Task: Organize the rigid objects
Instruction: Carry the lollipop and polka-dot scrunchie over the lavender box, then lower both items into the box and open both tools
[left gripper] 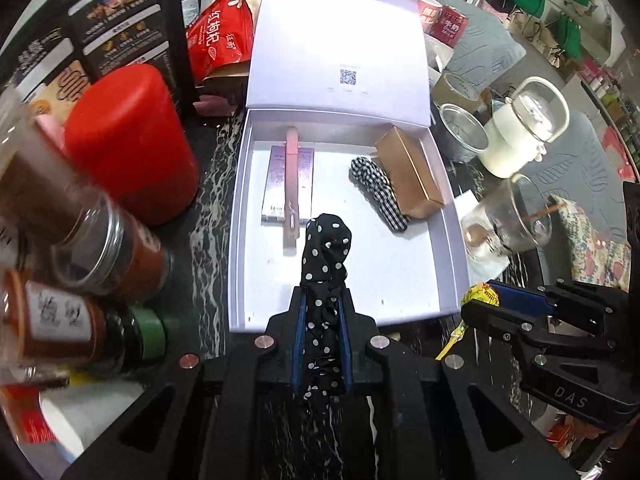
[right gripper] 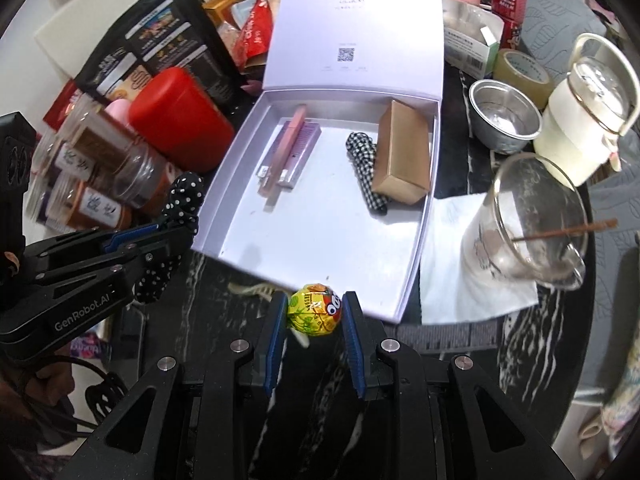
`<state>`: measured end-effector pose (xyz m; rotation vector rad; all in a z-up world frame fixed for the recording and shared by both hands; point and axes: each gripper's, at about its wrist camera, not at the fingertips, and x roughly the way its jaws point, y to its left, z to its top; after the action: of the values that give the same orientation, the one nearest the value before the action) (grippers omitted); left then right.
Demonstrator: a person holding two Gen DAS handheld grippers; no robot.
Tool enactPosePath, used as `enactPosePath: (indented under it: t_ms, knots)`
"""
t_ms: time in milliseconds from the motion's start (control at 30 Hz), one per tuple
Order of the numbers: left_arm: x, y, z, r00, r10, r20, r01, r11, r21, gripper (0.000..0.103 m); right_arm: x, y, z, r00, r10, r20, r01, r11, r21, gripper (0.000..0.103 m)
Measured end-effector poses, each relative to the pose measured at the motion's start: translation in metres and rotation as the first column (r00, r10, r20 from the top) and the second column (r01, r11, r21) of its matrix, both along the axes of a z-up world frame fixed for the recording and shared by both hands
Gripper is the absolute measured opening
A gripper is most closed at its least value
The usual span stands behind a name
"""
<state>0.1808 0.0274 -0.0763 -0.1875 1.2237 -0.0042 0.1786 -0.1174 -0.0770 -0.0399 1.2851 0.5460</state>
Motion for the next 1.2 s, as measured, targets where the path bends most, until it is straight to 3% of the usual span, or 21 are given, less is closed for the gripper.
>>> enactPosePath:
  t_ms: [533, 1200]
  knots:
    - [0.071, 0.012, -0.019, 0.998, 0.021, 0.056, -0.022, 1.0, 0.011, 0.015, 0.079, 0.01, -0.017, 0.997, 0.015, 0.075, -0.014, 1.0, -0.011, 0.027]
    - [0.118, 0.022, -0.063, 0.999, 0.035, 0.002, -0.035, 0.999, 0.035, 0.015, 0.138, 0.035, -0.048, 0.995, -0.012, 0.097, 0.016, 0.999, -0.043, 0.027]
